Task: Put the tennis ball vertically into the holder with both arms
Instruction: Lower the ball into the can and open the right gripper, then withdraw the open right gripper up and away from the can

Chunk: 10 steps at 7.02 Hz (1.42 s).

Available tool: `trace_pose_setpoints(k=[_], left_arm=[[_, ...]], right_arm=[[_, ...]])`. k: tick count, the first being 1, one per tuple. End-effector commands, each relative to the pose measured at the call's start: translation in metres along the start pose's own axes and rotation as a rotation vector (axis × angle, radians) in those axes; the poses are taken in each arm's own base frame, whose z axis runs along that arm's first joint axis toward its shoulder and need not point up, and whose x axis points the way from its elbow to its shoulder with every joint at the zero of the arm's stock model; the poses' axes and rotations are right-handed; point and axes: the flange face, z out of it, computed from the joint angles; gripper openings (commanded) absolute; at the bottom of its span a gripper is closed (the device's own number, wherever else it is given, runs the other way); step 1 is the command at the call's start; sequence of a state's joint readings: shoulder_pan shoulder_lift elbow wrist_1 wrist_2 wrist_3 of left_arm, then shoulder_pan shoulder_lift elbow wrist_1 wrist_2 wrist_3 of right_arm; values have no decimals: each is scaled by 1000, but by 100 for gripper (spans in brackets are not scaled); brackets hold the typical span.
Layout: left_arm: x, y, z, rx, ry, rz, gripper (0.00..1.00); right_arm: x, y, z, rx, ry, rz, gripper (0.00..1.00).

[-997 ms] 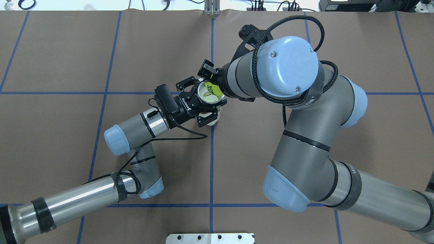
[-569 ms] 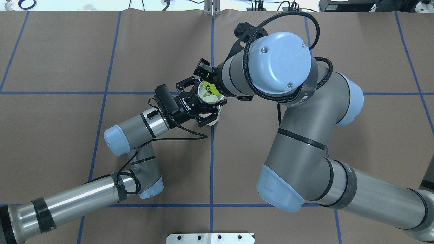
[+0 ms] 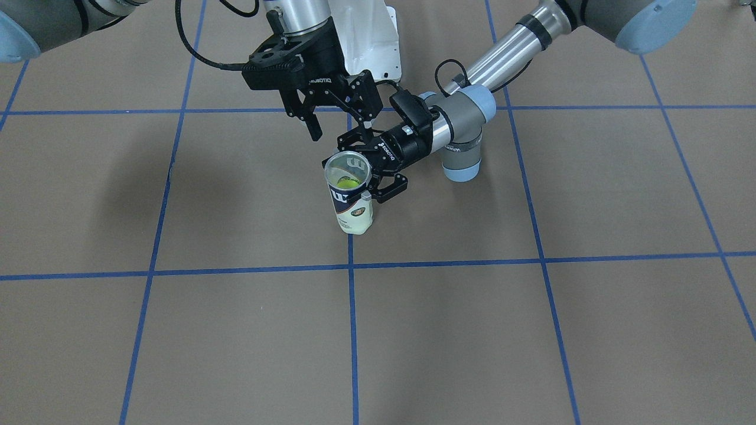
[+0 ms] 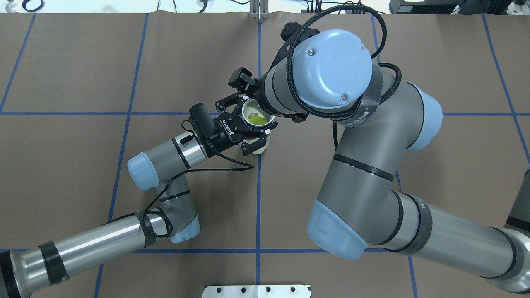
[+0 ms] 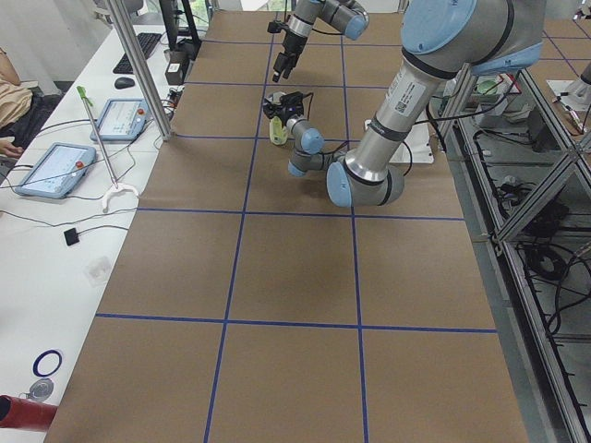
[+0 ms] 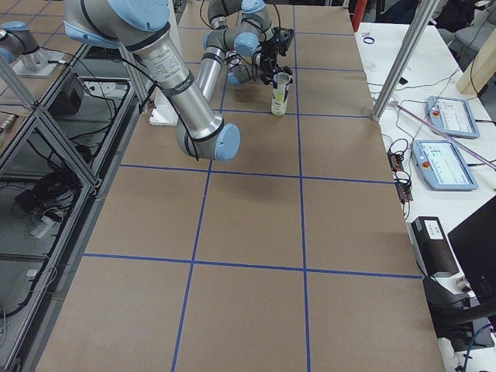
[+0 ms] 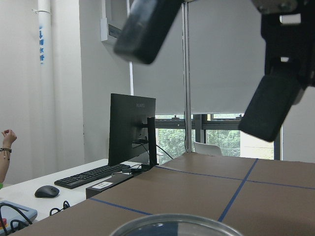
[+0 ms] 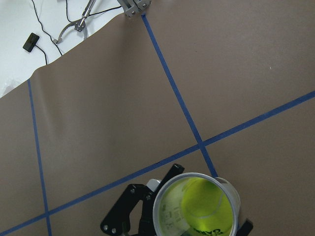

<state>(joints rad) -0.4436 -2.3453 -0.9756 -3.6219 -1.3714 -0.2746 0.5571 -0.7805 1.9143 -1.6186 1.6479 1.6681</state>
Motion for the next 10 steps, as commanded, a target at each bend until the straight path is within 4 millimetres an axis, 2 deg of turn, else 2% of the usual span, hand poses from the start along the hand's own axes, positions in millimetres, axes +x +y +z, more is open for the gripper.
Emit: trace_pose_setpoints(k=[1,2,4,5,6,8,9,10], left_arm=[[1,-1,1,1,1,-2,86],[0,-2,2,5,0,-2,87],[2,-13,3,28,6,-7,88],[2,-17,3,36,7,-8,88],[3,-21,4,47,9,-9,88],[1,-33,6,70,9,-11,88],[-14,-40,6,76,-6,-26,88],[-22,-45,6,79,-15,-23,88]], right_arm=[[1,-6,-3,-8,20,-47,98],[7,-37,-11,-31,48,-60,98],[34,-121,-32,-70,133,-113,99],[61,-165,-42,-76,162,-154,99],[97,-212,-54,-89,182,-213,99],[155,-298,-63,-113,233,-312,99],[183,-343,-71,-131,248,-353,99],[219,-382,-83,-151,251,-396,99]])
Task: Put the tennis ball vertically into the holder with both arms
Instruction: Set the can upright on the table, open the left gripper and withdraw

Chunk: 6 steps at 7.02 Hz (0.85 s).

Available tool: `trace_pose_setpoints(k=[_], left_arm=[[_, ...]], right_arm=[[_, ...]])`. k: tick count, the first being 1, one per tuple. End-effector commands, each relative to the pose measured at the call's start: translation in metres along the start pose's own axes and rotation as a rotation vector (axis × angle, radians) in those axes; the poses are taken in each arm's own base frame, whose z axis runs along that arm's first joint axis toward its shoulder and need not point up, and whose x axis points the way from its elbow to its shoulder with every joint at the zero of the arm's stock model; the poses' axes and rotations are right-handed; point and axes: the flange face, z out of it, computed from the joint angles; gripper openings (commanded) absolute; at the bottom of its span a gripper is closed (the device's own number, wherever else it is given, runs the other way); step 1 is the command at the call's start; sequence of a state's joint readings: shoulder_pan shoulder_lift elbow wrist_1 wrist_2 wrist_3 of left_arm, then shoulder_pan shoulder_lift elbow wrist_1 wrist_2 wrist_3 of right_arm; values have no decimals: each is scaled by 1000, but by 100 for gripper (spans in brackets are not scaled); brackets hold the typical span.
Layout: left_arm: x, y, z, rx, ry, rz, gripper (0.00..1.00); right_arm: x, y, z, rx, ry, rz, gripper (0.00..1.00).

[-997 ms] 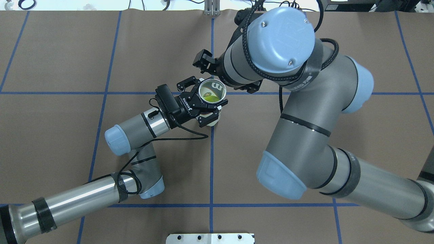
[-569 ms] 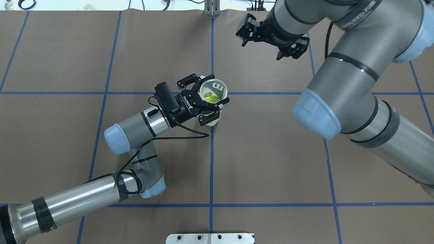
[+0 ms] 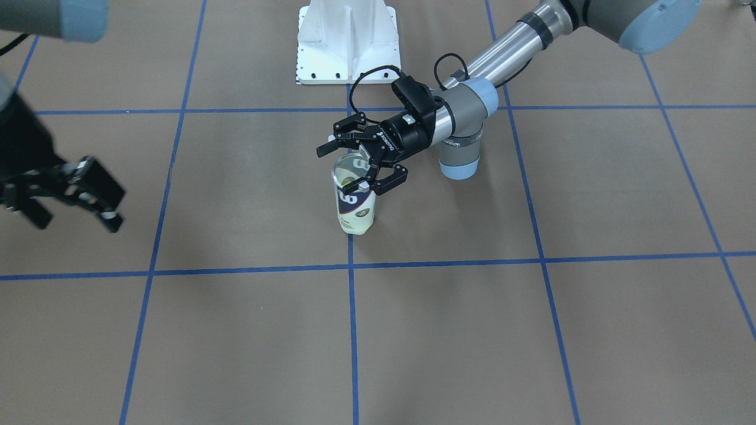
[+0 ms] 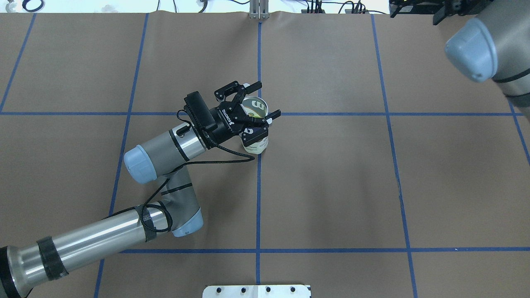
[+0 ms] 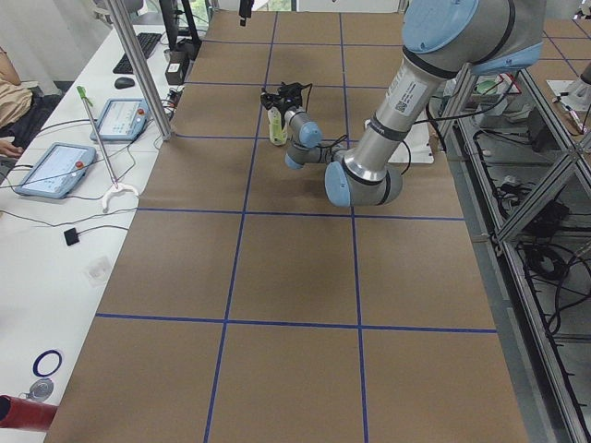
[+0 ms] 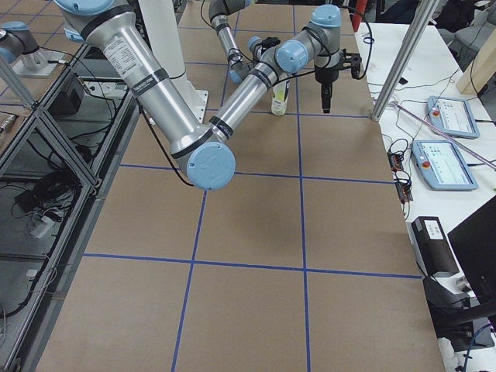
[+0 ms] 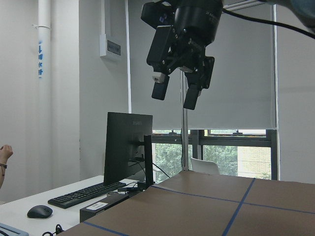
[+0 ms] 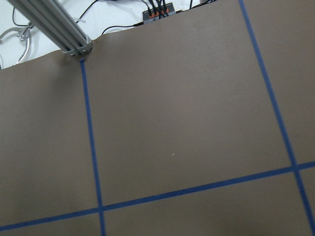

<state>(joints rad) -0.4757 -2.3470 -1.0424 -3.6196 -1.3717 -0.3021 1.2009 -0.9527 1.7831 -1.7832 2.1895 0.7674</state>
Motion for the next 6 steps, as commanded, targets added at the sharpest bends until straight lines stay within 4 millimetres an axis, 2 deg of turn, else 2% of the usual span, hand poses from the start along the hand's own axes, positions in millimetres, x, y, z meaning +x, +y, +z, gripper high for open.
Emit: trace_pose_setpoints(k=[1,2,4,5,6], left_arm=[[-24,-13,2,1,-25,13,88],[-40,-21,3,-12,-11,33,88],[-102,-39,-8,-92,-4,89,88],[-137,-58,-14,-165,-6,125,88],[-174,-86,-26,-260,-11,158,88]], right_arm=[[109,-43,-10,-25,21,-107,99],[156,-57,-14,-37,31,-143,99],[266,-70,3,-93,88,-243,99],[323,-67,7,-120,98,-286,99],[373,-61,7,-140,103,-298,99]])
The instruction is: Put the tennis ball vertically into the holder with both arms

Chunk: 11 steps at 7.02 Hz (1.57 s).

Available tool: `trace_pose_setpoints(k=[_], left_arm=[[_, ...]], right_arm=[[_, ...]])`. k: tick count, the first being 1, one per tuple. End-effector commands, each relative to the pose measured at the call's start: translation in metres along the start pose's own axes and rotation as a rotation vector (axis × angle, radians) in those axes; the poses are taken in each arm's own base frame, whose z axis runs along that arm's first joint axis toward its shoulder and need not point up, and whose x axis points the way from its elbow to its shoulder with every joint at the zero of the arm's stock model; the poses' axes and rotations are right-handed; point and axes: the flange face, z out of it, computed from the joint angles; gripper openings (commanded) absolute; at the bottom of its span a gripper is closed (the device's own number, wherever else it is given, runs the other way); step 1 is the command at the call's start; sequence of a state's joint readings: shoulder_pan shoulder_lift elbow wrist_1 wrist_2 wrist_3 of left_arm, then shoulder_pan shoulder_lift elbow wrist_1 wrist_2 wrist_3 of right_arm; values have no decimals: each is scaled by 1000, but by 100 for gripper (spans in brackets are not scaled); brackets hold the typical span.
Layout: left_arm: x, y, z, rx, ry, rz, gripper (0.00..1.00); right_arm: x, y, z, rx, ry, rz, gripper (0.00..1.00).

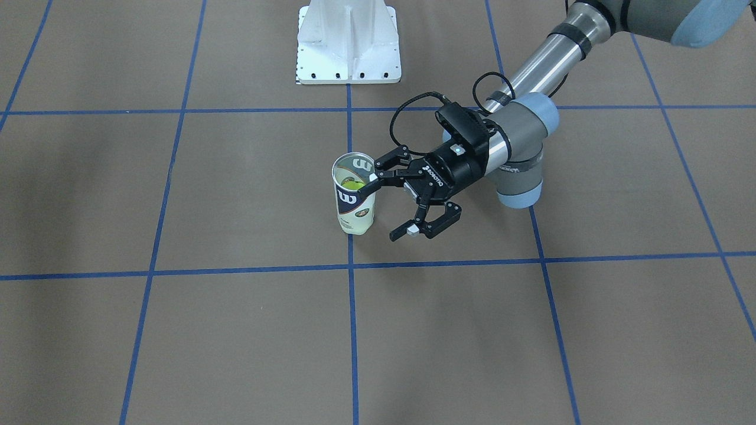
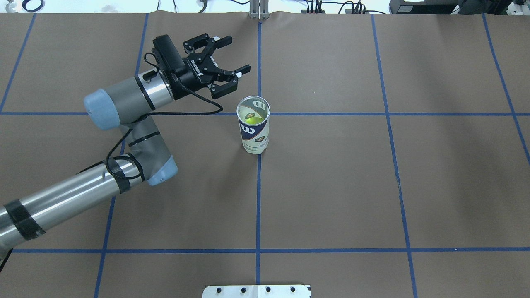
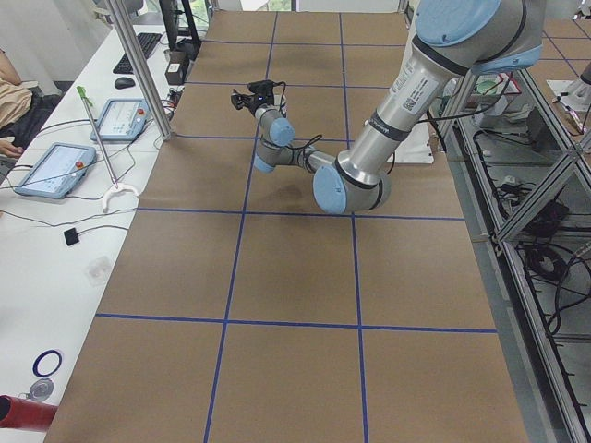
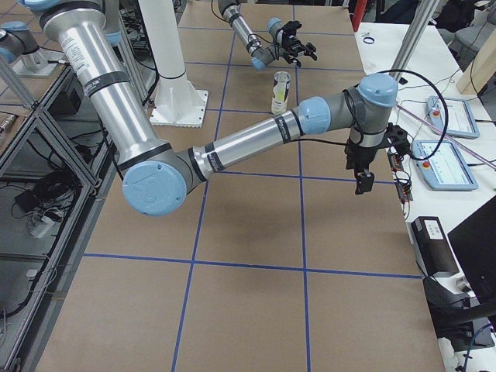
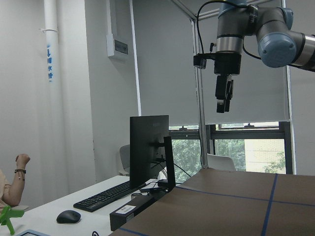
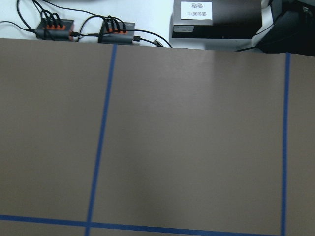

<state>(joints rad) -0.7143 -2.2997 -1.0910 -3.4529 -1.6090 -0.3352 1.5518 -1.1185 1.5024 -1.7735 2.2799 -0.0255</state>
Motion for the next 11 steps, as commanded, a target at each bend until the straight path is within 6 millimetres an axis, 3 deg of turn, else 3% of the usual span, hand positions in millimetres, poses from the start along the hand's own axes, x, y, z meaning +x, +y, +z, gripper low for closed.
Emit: trace_pose_setpoints(k=[1,3,5,6,8,9,11], left_arm=[[-93,-38,-42,-218,-11,51,88],[-204,-78,-115,-446,0,28,90],[-294,-141,-192,-593,-35,-46,91],[-326,-162,-220,-645,-76,1,92],[-372,-180,-257,-779,-112,95,99],[-386,-180,-267,-842,-119,110,99],[-405,-156,-290,-975,-87,189,99]], right_arm=[[80,45,24,-53,3,-16,99],[116,87,44,-89,1,54,99],[118,91,46,-94,0,65,99],[119,92,47,-95,0,64,99],[117,92,46,-91,1,61,99],[119,95,47,-95,0,66,99],[120,98,49,-97,0,68,99]])
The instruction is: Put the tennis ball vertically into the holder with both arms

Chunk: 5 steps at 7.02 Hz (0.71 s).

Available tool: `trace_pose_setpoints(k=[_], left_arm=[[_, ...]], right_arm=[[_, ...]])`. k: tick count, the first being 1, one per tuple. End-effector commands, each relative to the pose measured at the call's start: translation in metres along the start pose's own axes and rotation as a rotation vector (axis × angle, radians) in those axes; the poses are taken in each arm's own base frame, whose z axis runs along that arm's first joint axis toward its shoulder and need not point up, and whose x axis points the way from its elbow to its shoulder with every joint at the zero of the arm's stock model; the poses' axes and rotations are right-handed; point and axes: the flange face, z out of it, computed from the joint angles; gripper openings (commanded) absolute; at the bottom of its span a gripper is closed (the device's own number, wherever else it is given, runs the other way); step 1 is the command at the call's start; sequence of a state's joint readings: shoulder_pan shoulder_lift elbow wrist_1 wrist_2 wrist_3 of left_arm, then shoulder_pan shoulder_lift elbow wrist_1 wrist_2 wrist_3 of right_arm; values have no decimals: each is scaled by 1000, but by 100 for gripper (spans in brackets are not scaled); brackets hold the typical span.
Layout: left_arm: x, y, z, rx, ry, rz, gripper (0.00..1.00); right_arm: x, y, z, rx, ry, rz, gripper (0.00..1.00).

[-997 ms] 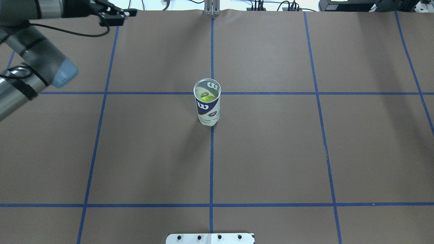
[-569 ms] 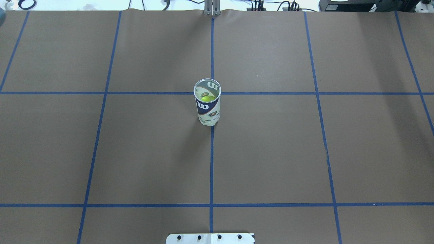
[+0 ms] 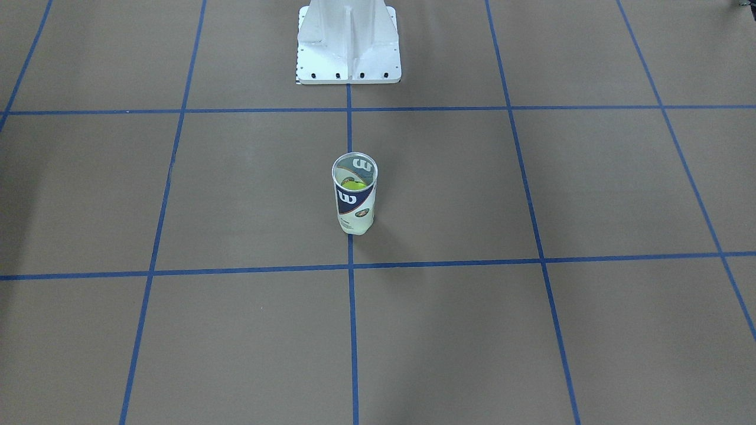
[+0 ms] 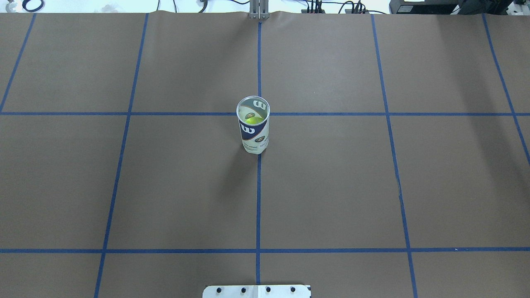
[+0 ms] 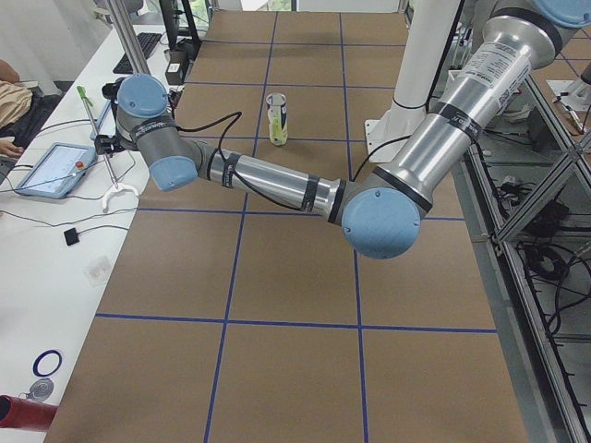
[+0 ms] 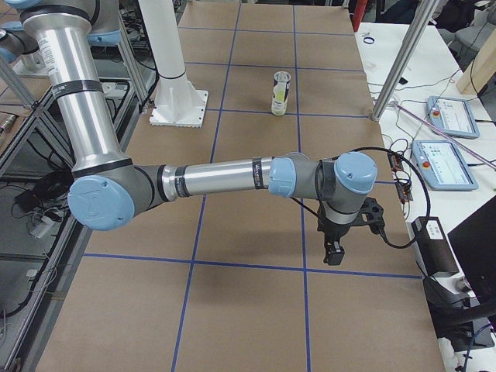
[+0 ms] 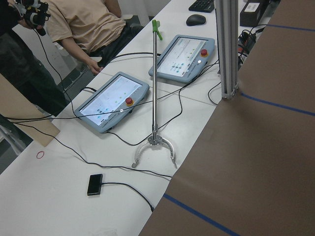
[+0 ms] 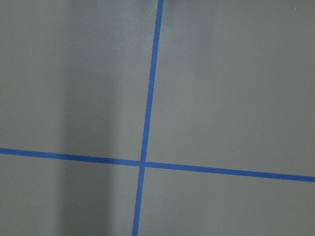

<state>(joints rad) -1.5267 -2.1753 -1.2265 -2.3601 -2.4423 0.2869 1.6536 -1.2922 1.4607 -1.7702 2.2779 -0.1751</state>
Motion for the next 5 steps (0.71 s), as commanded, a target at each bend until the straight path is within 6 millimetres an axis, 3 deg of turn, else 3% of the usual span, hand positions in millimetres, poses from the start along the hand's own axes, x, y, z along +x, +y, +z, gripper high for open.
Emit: trace_pose_setpoints(k=[1,3,4,5], left_arm=[[-11,50,13,-164,19,-17,99],[-16,106,34,-386,-140,-74,99],[-15,146,42,-513,-195,-111,99],[-13,149,43,-626,-153,-212,99]], right_arm=[[1,3,2,-3,-1,3,99],[1,3,2,-3,-1,5,99],[2,5,4,-6,-1,8,99],[4,7,6,-9,-2,11,99]])
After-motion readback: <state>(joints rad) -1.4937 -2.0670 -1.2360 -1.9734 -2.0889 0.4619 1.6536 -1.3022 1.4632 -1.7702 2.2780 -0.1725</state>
